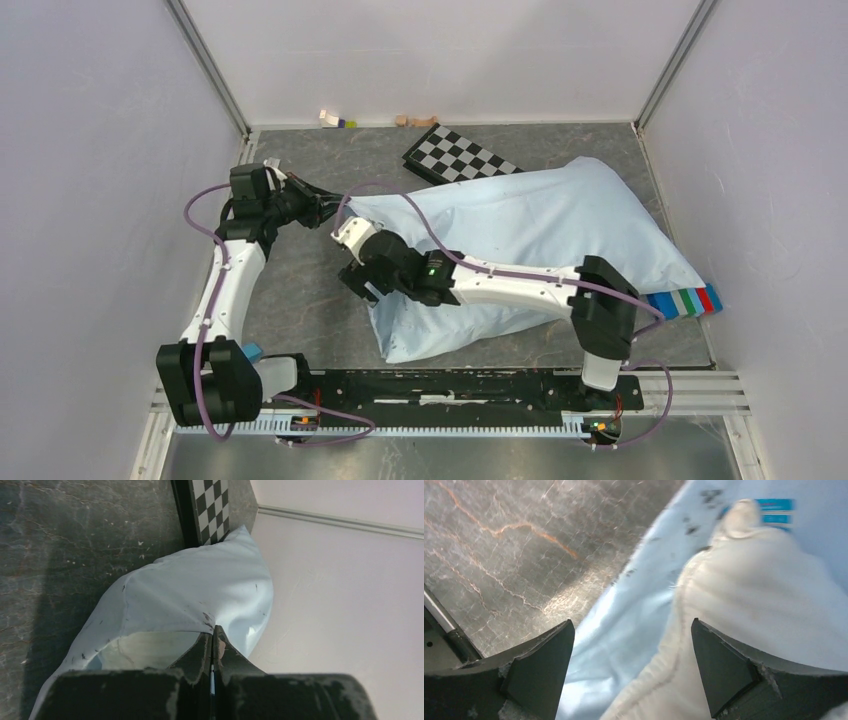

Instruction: Put the pillow into the pillowcase

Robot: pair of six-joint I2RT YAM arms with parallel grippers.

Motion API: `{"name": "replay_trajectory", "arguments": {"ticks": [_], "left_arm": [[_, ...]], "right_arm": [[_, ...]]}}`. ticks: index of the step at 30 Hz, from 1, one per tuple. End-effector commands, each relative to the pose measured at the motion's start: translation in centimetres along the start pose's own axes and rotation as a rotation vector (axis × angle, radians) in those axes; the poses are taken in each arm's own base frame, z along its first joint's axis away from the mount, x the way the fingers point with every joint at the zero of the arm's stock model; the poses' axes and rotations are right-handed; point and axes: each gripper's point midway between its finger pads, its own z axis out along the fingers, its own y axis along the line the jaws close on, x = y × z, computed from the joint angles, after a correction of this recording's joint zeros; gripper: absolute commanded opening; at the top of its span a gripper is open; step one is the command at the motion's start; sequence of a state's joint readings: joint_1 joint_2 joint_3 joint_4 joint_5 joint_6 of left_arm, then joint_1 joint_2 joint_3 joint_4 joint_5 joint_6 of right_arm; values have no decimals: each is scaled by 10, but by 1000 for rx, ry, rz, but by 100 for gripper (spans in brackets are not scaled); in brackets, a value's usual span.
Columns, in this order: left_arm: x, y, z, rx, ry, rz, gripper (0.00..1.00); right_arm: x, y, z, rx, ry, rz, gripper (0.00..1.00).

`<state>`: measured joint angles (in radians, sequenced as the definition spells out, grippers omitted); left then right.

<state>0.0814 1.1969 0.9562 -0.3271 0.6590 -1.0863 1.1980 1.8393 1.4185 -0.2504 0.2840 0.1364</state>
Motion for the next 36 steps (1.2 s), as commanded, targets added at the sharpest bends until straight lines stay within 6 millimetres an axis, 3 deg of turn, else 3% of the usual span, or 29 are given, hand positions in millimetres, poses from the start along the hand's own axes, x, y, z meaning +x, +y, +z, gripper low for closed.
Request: {"name": "replay_trajectory", "arguments": {"ticks": [1,7,10,15,23,29,30,31,33,34,36], "left_arm": [[-14,-15,-11,8,-74,108,3],[-16,-15,-12,1,-83,118,2],[-16,-15,-12,0,-84,122,2],[-18,-15,-10,-4,-85,127,2],[-26,-9,-4,-30,-102,130,2],[-29,5,4,-75,-112,134,2],[-29,9,6,-86,-114,135,2],[-30,12,8,-97,-118,140,3],[-29,18,11,-120,-127,158,3],[-28,21,14,-133,-124,169,4],[-22,29,20,-169,-115,191,11]], "right_arm": [[-41,-32,-41,124,-71,56,94],[-58,-68,-57,328,-41,13,94],[-53,-77,-54,390,29,-59,94],[-23,-65,-39,394,137,-242,98],[24,-70,-7,481,162,-415,98],[60,-97,16,601,257,-442,98],[61,-104,16,605,262,-411,90],[59,-109,14,601,255,-374,75],[47,-114,6,569,208,-290,14],[42,-113,2,535,185,-244,0],[28,-109,-6,454,118,-160,0]]}}
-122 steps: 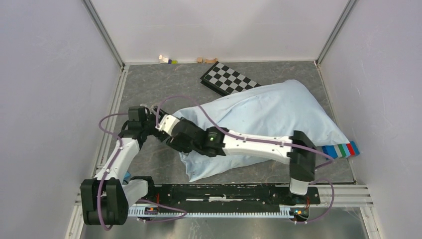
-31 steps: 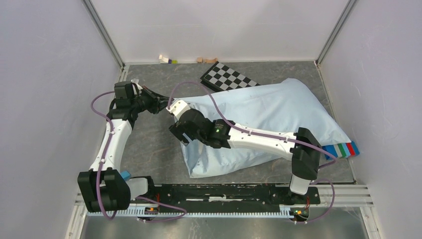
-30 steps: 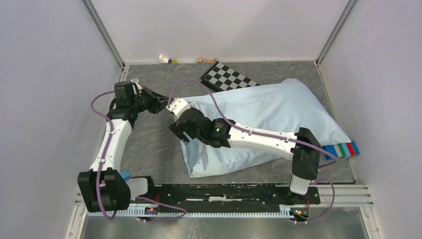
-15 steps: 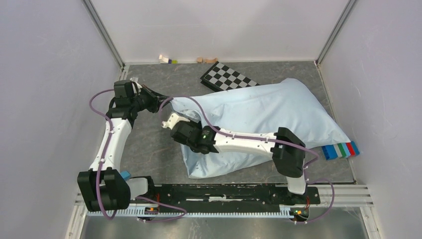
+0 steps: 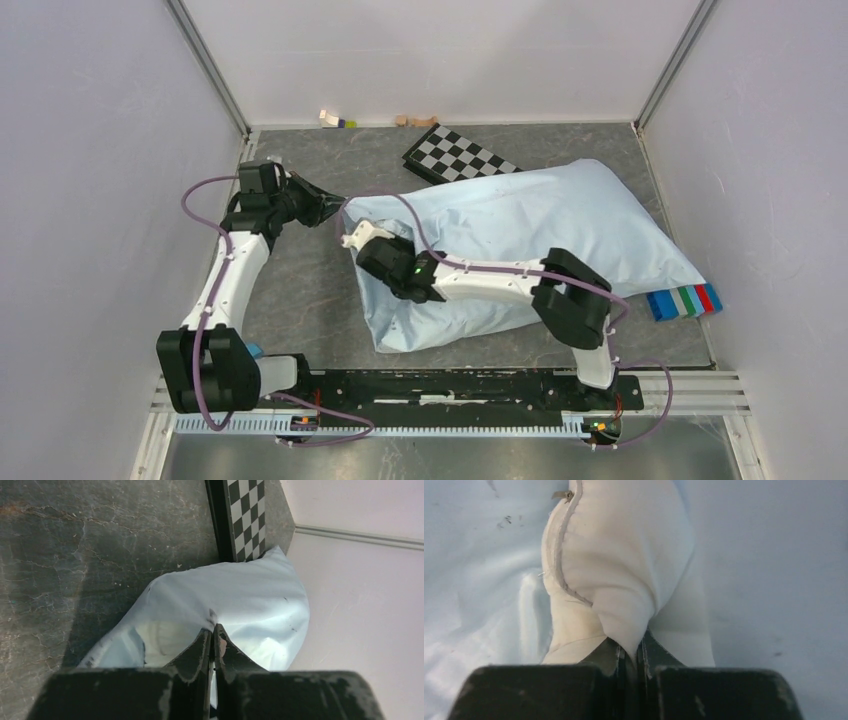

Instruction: Put the pillow into the pillowcase

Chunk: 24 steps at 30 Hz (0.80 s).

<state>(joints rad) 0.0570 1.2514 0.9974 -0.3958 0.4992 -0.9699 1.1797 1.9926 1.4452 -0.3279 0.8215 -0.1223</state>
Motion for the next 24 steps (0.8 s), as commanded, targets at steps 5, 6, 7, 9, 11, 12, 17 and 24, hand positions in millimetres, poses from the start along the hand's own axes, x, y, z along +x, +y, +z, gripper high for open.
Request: {"name": "replay_trajectory", "arguments": {"ticks": [5,6,7,9,11,12,17,24], "left_arm": [[19,21,15,-93,-33,156,50],[22,25,13,-102,-41,163,54],[27,31,10,-115,-46,167,58],[36,38,2,-130,-62,186,58],[49,48,-8,-157,-79,219,56],[57,55,-11,-173,-77,225,55],[100,78,-11,-186,-31,239,42],[143,84,2,-170,26,272,37]], "right_arm": [[-29,-41,-39,-184,-179,389,0],[-31,-45,-43,-185,-194,414,0],[-31,-46,-46,-192,-202,428,0],[-30,-47,-51,-203,-226,463,0],[-31,-51,-57,-208,-255,504,0],[-30,-50,-58,-215,-264,514,0],[-31,-59,-69,-215,-349,597,0],[-31,-52,-85,-275,-472,649,0]]}}
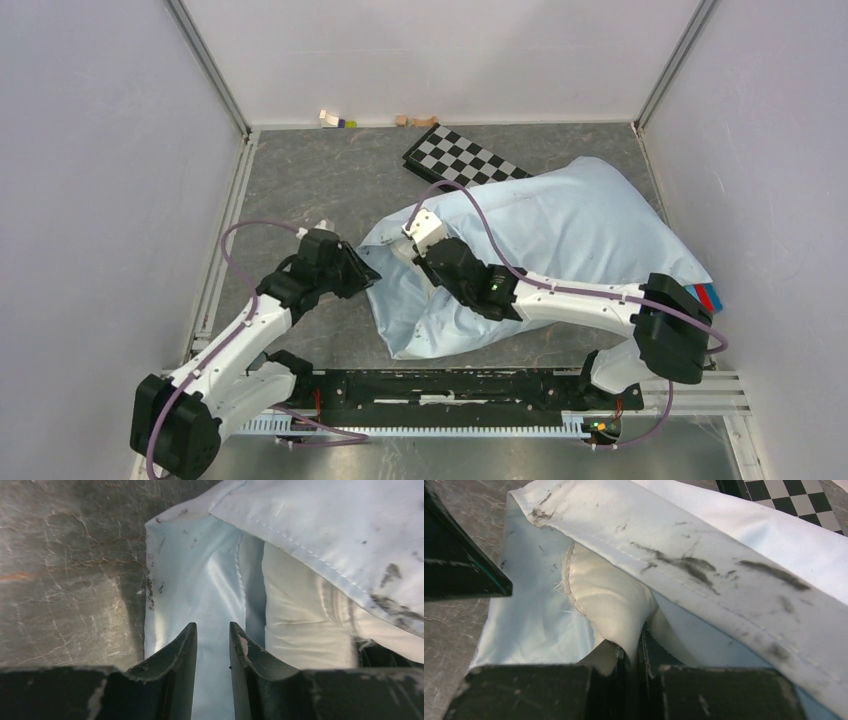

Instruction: Put the pillow into the pillowcase

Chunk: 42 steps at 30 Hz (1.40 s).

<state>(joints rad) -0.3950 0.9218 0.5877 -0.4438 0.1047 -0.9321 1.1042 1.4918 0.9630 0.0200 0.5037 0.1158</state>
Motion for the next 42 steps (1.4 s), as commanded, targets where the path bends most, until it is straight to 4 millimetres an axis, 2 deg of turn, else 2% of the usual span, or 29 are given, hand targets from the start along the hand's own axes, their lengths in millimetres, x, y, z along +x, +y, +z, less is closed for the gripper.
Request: {"name": "replay_trajectory", "arguments": {"ticks": [1,6,9,15,19,23,26,30,31,34,38,42], "left_arm": [[3,-19,11,30,-50,-10,37],[11,-37,37,5,-68,48,40],[18,-40,53,-13,-76,68,43],[34,-48,76,-7,-69,101,56],[44,-36,91,-95,-61,122,65],[38,-20,102,-192,-102,139,68],[30,-16,106,-238,-139,158,60],[21,-20,104,-242,-163,173,22],[18,-22,102,-240,-166,171,3],[5,-36,82,-195,-201,184,2],[-9,-58,44,-102,-229,202,2],[-4,-54,21,-66,-195,206,2]], "right_arm": [[-49,10,-16,-68,-212,131,0],[-67,9,-32,-56,-290,133,0],[-80,5,-39,-52,-332,163,0],[-95,5,-45,-68,-369,193,0],[-103,3,-49,-71,-391,207,0],[-120,0,-59,-68,-425,227,0],[-134,-6,-71,-60,-454,240,0],[-142,-13,-83,-48,-466,234,0],[-140,-14,-85,-46,-461,224,0],[-116,-14,-77,-24,-398,176,0],[-76,-12,-63,-1,-329,153,0],[-49,-17,-53,50,-280,142,0]]}}
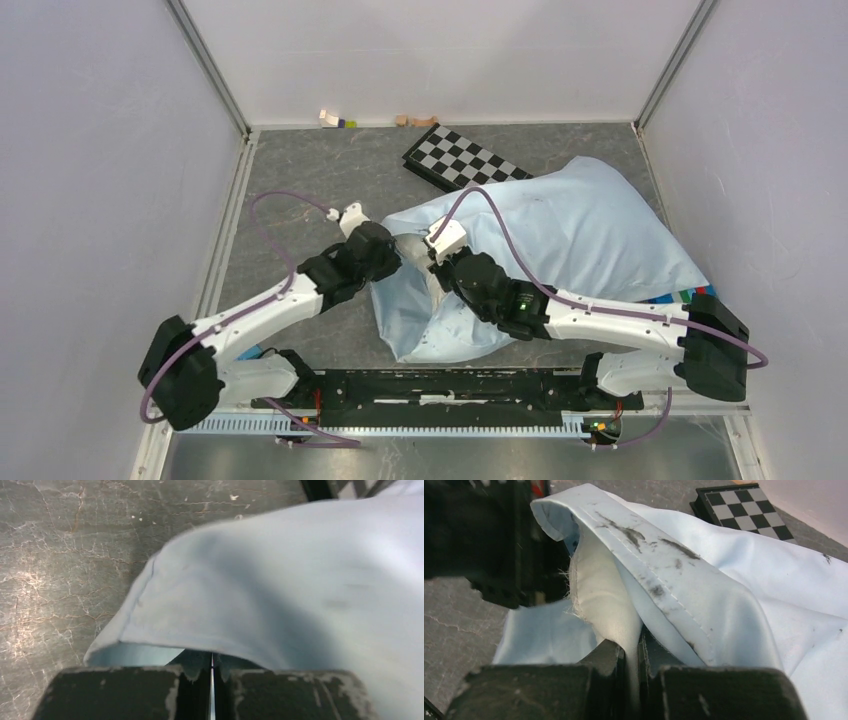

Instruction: Put the pillow into the pillowcase

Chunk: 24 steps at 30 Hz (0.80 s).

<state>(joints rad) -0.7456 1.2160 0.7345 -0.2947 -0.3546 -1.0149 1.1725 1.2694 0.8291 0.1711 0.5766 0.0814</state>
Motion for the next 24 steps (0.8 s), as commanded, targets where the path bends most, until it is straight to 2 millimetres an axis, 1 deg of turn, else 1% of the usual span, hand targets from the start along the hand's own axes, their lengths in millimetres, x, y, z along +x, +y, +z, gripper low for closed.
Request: {"name": "replay_trajectory", "arguments": {"ticks": [1,3,4,8,10,11,13,15,17,20,24], "left_arm": [[-9,3,-27,37,0,42,2],[-2,6,-29,63,23,55,3],[3,2,-29,102,32,53,2],[32,-7,-21,200,123,52,3],[41,-8,-15,197,137,76,12],[44,-12,-12,207,133,100,18],[48,-15,-7,194,124,145,30],[53,-13,1,152,123,189,37],[59,-10,10,122,129,210,46],[68,-8,20,94,134,237,53],[77,-10,30,58,133,290,62]], "right_arm": [[-4,-7,0,60,-56,68,0],[-2,-5,1,47,-59,74,0],[-4,-4,0,36,-73,87,0],[-25,9,-3,-48,-140,132,0],[-33,15,-3,-77,-160,141,0],[-35,17,-2,-83,-160,137,0],[-31,20,1,-88,-139,117,0],[-20,22,5,-87,-94,94,0],[-3,24,7,-88,-38,75,0],[37,22,11,-41,84,65,0],[83,18,8,-21,183,121,0]]}}
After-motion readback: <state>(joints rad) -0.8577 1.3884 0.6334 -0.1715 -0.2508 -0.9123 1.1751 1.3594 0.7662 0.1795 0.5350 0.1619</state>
